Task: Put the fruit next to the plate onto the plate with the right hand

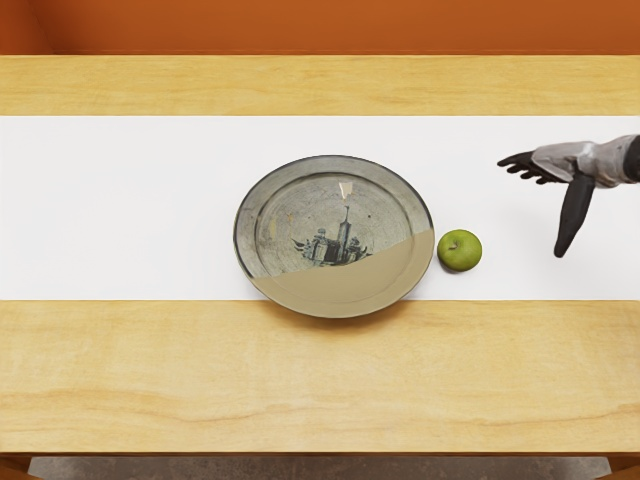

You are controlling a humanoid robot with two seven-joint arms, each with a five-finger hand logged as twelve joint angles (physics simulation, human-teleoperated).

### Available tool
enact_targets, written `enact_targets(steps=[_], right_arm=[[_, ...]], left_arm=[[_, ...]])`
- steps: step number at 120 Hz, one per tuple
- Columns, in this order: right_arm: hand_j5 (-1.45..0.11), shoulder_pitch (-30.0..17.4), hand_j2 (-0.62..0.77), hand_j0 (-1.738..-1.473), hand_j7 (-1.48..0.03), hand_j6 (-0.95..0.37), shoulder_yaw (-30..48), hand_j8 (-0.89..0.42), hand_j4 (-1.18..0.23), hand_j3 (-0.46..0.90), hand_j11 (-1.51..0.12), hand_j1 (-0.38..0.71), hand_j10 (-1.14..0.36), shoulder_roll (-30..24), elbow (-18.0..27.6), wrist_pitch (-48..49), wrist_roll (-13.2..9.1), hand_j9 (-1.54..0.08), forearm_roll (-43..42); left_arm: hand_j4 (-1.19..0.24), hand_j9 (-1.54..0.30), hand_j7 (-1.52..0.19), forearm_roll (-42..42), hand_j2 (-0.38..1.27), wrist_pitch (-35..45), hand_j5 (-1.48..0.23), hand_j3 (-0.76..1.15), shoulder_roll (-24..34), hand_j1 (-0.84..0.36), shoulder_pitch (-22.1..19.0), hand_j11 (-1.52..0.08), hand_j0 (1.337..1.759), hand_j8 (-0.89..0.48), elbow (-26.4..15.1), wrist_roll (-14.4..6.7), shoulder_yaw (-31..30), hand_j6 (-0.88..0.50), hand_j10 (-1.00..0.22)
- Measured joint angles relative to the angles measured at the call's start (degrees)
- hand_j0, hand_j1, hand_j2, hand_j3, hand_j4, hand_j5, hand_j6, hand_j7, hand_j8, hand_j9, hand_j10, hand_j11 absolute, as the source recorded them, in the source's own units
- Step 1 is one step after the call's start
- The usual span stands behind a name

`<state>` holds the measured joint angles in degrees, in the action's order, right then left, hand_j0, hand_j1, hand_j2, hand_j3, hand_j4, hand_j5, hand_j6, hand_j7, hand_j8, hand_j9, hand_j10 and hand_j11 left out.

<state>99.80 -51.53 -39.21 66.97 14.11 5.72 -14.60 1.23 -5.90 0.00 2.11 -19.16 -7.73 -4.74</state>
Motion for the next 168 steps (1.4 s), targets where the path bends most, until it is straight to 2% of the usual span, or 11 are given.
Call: enact_targets(steps=[38,54,66,88,106,133,142,168], right_arm=[[-0.02,-0.91,0.0,-1.658,-0.02,-0.02,0.41,-0.02,-0.02,0.0,-0.02,-0.33,-0.02,4.24,-0.57,-2.91,-0.15,-0.02,-0.04],[-0.02,-1.74,0.0,-1.658,-0.02,-0.02,1.74,-0.02,-0.02,0.0,-0.02,-0.33,-0.02,5.71,2.53,-11.8,-2.78,-0.02,0.03],[-0.02,-3.45,0.0,-1.658,-0.02,-0.02,3.93,-0.02,-0.02,0.0,-0.02,-0.33,-0.02,5.75,6.92,-18.38,-4.83,-0.02,0.13],[-0.08,-4.45,-0.01,-1.658,-0.08,-0.06,6.34,-0.06,-0.06,0.0,-0.08,-0.27,-0.06,3.25,13.13,-24.38,-7.99,-0.08,0.1],[-0.18,-4.73,-0.03,-1.658,-0.18,-0.14,7.7,-0.14,-0.14,0.0,-0.18,-0.19,-0.14,1.66,16.44,-26.96,-11.29,-0.18,0.09],[-0.23,-4.83,-0.03,-1.658,-0.23,-0.17,8.57,-0.17,-0.17,0.0,-0.23,-0.14,-0.17,4.12,18.86,-32.45,-22.21,-0.23,-2.1],[-0.23,-4.49,-0.04,-1.658,-0.23,-0.18,9.3,-0.18,-0.18,0.0,-0.23,-0.13,-0.18,4.82,19.17,-32.87,-25.22,-0.23,-3.69],[-0.25,-4.13,-0.04,-1.658,-0.25,-0.2,10.85,-0.19,-0.19,0.0,-0.25,-0.12,-0.19,8.13,22.04,-40.33,-28.99,-0.25,-5.6]], left_arm=[[0.0,0.0,0.0,0.0,0.0,0.0,0.0,0.0,0.0,0.35,0.0,0.0,1.658,0.0,0.0,0.0,0.0,0.0,0.0],[0.0,0.0,0.0,0.0,0.0,0.01,0.0,0.0,0.0,0.35,0.0,0.0,1.658,0.0,0.0,0.0,0.0,0.0,0.0],[0.0,0.0,0.0,0.0,0.0,0.01,0.0,0.0,0.0,0.35,0.0,0.0,1.658,0.0,0.0,0.0,0.0,0.0,0.0],[0.0,0.0,0.0,0.0,0.0,0.01,0.0,0.0,0.0,0.35,0.0,0.0,1.658,0.0,0.0,0.0,0.0,0.0,0.0],[0.0,0.0,0.0,0.0,0.0,0.01,0.0,0.0,0.0,0.35,-0.04,0.0,1.658,0.0,0.0,0.0,0.0,0.0,0.0],[0.0,0.0,0.0,0.0,0.0,0.0,0.0,0.0,0.0,0.35,0.0,0.0,1.658,0.0,0.0,0.0,0.0,0.0,0.0],[0.0,0.0,0.0,0.0,0.0,0.01,0.0,0.0,0.0,0.35,0.0,0.0,1.658,0.0,0.0,0.0,0.0,0.0,0.0],[0.0,0.0,0.0,0.0,0.0,0.01,0.0,0.0,0.0,0.35,0.0,0.0,1.658,0.0,0.0,0.0,0.0,0.0,0.0]])
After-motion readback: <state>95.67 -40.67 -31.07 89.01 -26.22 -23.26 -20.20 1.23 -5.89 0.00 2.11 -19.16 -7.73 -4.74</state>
